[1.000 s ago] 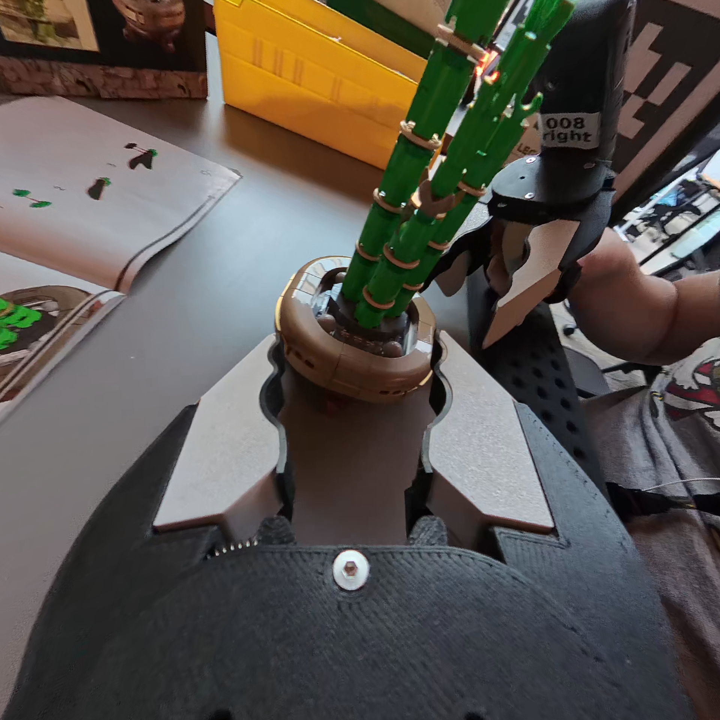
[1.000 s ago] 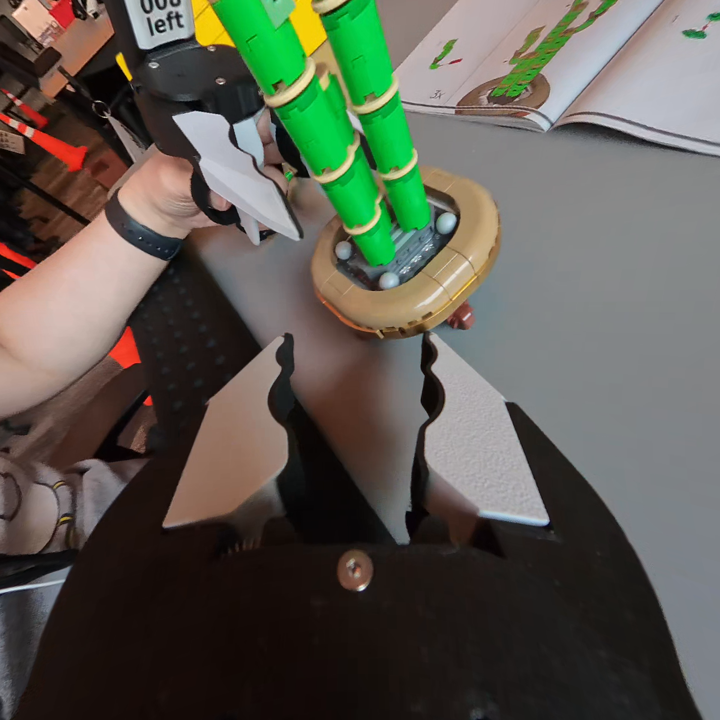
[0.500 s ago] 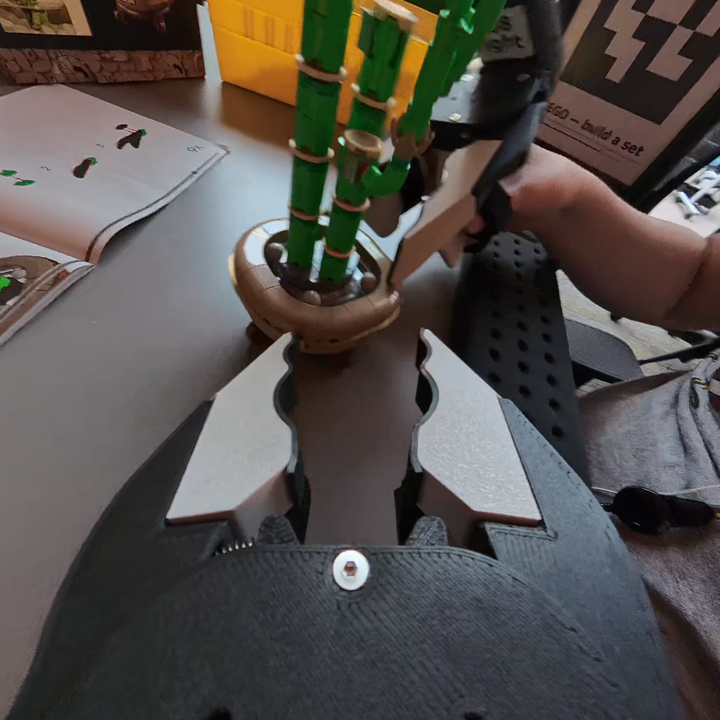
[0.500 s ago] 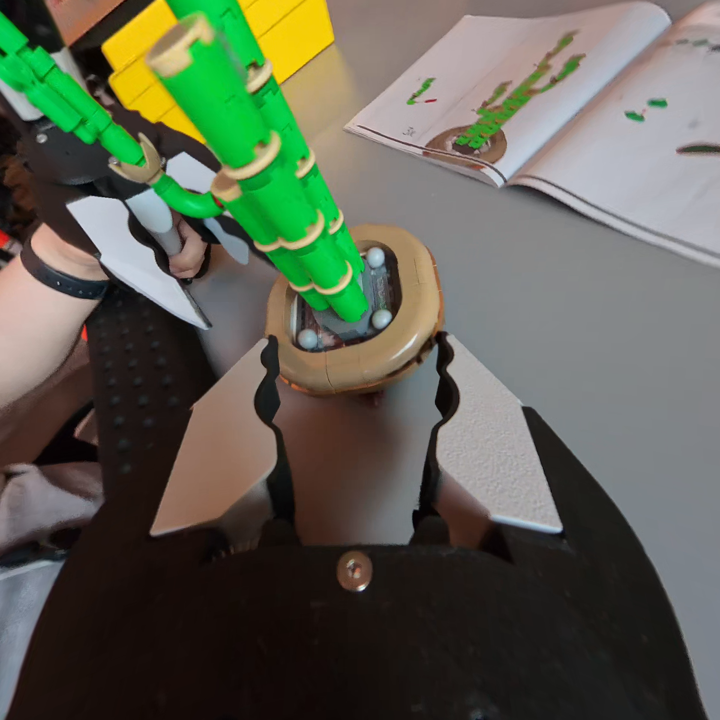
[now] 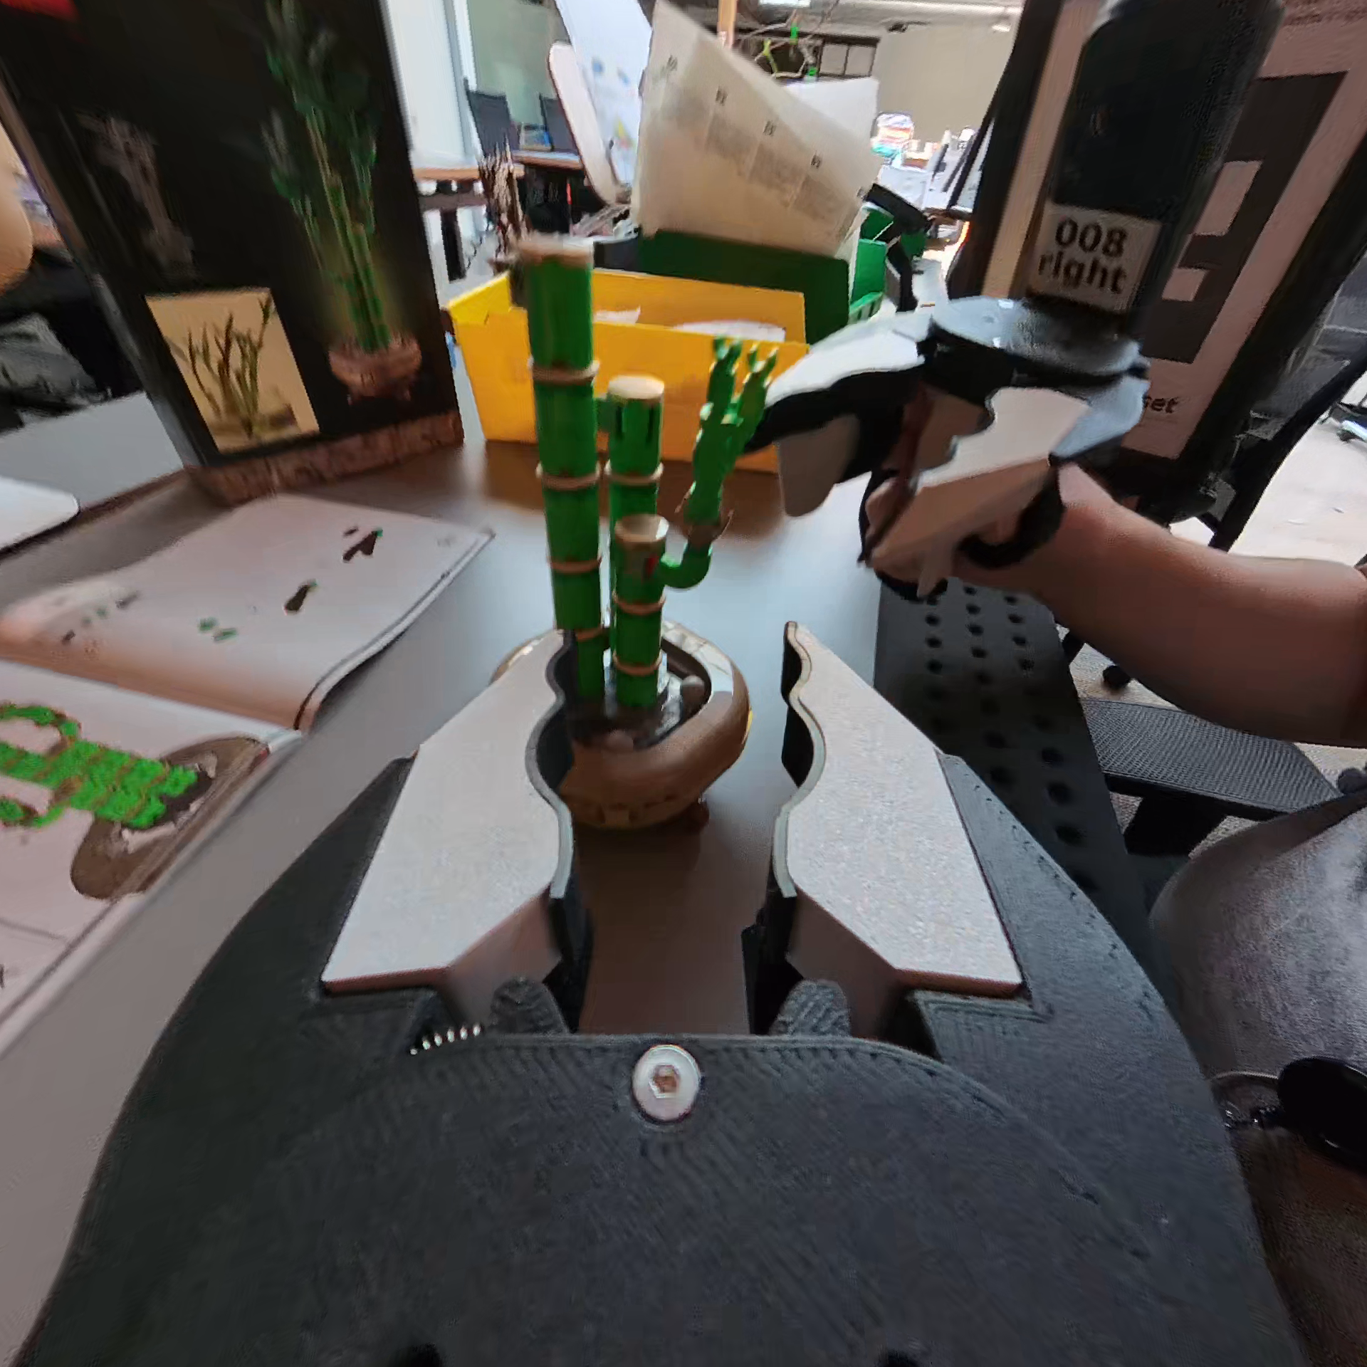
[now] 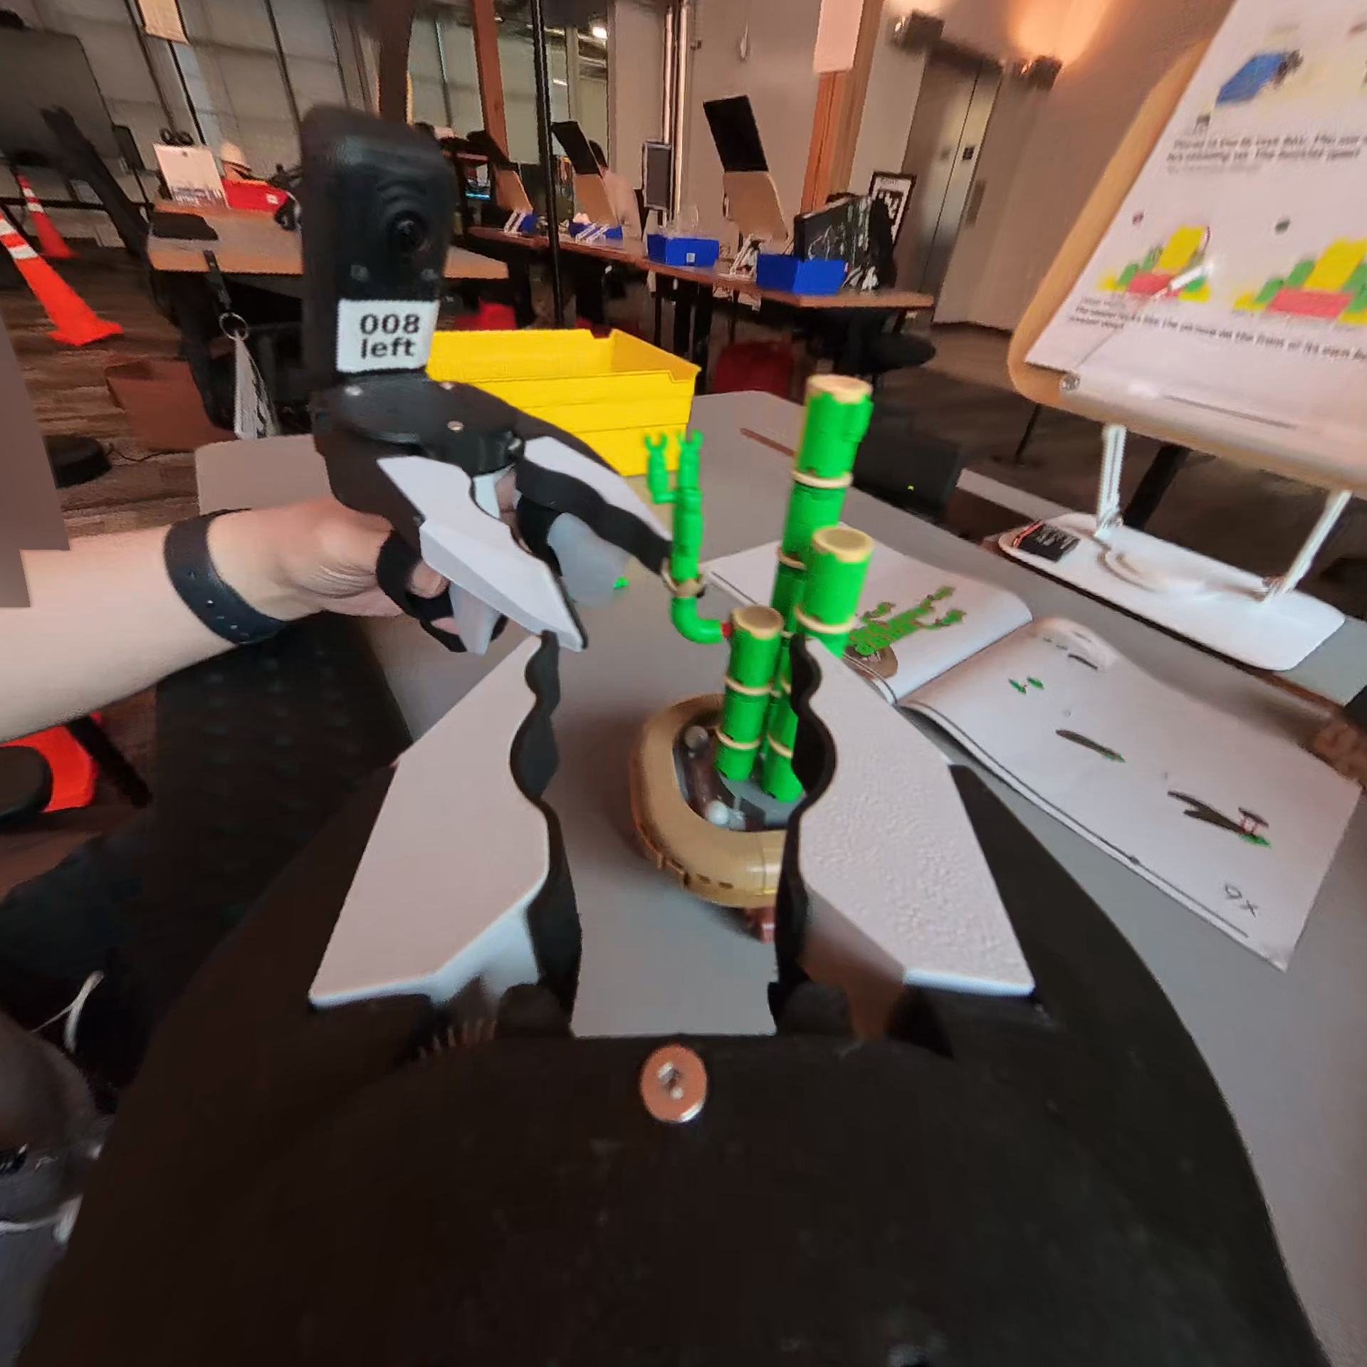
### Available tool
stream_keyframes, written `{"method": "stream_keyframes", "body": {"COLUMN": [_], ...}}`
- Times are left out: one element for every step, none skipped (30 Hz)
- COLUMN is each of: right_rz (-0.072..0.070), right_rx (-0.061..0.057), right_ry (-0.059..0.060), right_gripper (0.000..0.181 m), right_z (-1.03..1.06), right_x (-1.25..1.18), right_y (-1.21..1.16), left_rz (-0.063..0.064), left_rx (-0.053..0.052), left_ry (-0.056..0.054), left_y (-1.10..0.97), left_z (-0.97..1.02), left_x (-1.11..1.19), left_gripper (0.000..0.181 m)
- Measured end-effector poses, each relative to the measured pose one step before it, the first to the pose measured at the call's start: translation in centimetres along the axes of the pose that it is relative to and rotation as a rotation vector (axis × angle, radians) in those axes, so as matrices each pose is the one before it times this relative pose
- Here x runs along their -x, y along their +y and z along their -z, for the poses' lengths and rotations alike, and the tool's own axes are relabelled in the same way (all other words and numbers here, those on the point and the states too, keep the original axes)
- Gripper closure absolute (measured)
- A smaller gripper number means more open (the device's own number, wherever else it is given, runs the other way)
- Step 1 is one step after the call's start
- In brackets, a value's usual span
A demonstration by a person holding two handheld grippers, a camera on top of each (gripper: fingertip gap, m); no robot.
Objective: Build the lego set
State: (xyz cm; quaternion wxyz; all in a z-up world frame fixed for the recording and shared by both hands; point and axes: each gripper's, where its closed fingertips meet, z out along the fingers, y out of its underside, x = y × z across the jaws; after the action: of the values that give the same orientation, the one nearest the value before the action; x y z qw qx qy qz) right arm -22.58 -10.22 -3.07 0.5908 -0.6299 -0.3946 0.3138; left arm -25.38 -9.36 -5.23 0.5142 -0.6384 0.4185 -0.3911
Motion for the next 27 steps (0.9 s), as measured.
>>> {"method": "stream_keyframes", "body": {"right_rz": [0.0273,0.0342,0.0351,0.0373,0.0356,0.0236,0.0137,0.0068,0.0037,0.0015,-0.0005,-0.0033,-0.0064,-0.0058,-0.0096,-0.017,-0.0263,-0.0277,-0.0308,-0.0317,-0.0278,-0.0282,-0.0257,-0.0145,-0.0025,-0.0006,0.002], "right_rx": [0.0005,0.0046,-0.0046,-0.0042,0.0081,0.014,0.0126,0.0165,0.0195,0.0221,0.0192,0.0095,0.0036,-0.0003,-0.0022,-0.0079,-0.0114,-0.0127,-0.0097,-0.0102,-0.0159,-0.0109,-0.009,-0.0085,-0.0029,0.0088,0.0065], "right_ry": [0.0173,0.0241,0.0274,0.0212,0.0116,0.0004,-0.0102,-0.0081,-0.0013,0.0055,0.0063,0.0074,0.0174,0.0208,0.0234,0.0132,0.0139,0.0081,0.0021,0.0084,0.0064,-0.0025,-0.0031,0.0027,0.005,0.0091,0.0045], "right_gripper": [0.121,0.122,0.123,0.124,0.125,0.125,0.126,0.128,0.129,0.129,0.13,0.132,0.134,0.136,0.136,0.136,0.136,0.136,0.136,0.136,0.137,0.138,0.138,0.139,0.139,0.14,0.141], "right_z": [-0.33,-0.333,-0.225,-0.151,-0.157,-0.176,-0.151,-0.128,-0.092,-0.08,-0.069,-0.067,-0.094,-0.114,-0.132,-0.142,-0.103,-0.1,-0.099,-0.037,0.036,0.032,0.024,0.047,0.028,0.005,0.004], "right_x": [0.347,0.088,-0.077,-0.086,-0.058,0.024,0.129,0.056,-0.066,-0.156,-0.116,-0.055,-0.126,-0.112,-0.108,0.066,0.03,0.056,0.056,-0.105,-0.134,-0.043,-0.061,-0.143,-0.179,-0.234,-0.108], "right_y": [0.041,0.07,-0.113,-0.196,-0.094,-0.029,-0.032,0.053,0.149,0.224,0.227,0.129,0.088,0.068,0.081,0.024,0.014,0.013,0.062,0.036,-0.085,-0.046,-0.009,-0.013,0.052,0.196,0.179], "left_rz": [-0.0117,-0.0003,0.0058,0.006,0.0061,0.0065,0.0028,0.0038,0.007,0.0105,0.0116,0.0096,0.0087,0.0076,0.0059,0.0024,-0.0025,-0.0057,-0.0071,-0.0069,-0.0041,0.0022,0.0101,0.0138,0.0108,0.0076,0.0047], "left_rx": [-0.0059,-0.0017,0.0009,0.0028,0.0,0.0008,0.0015,0.001,-0.0013,-0.0045,-0.006,-0.0079,-0.0107,-0.0126,-0.0121,-0.009,-0.0039,0.001,0.007,0.0099,0.0077,0.0059,0.0035,0.0033,0.0047,0.0062,0.0057], "left_ry": [0.0122,0.0153,0.007,-0.0108,-0.0132,-0.0046,0.0055,0.0052,0.0032,0.0077,0.0087,0.0106,0.0132,0.0173,0.019,0.019,0.0137,0.009,0.0106,0.0104,0.0126,0.0156,0.0199,0.02,0.0176,0.0117,0.0107], "left_y": [-0.504,-0.392,-0.302,-0.185,-0.126,-0.039,0.05,0.082,0.065,0.013,-0.036,-0.092,-0.17,-0.253,-0.272,-0.244,-0.152,-0.053,0.042,0.109,0.097,0.088,0.089,0.084,0.114,0.141,0.12], "left_z": [-0.163,-0.178,-0.155,-0.122,-0.066,-0.016,0.042,0.113,0.158,0.177,0.208,0.218,0.194,0.12,0.037,-0.061,-0.122,-0.158,-0.164,-0.141,-0.124,-0.104,-0.085,-0.083,-0.07,-0.067,-0.065], "left_x": [-0.294,-0.257,-0.068,0.248,0.326,0.217,0.1,0.149,0.188,0.113,0.077,0.044,-0.05,-0.155,-0.22,-0.253,-0.185,-0.073,-0.049,0.041,0.086,0.112,0.102,0.117,0.136,0.182,0.114], "left_gripper": [0.125,0.122,0.122,0.127,0.127,0.127,0.127,0.126,0.123,0.12,0.12,0.12,0.12,0.121,0.122,0.123,0.126,0.127,0.128,0.129,0.13,0.13,0.13,0.131,0.132,0.132,0.132]}}
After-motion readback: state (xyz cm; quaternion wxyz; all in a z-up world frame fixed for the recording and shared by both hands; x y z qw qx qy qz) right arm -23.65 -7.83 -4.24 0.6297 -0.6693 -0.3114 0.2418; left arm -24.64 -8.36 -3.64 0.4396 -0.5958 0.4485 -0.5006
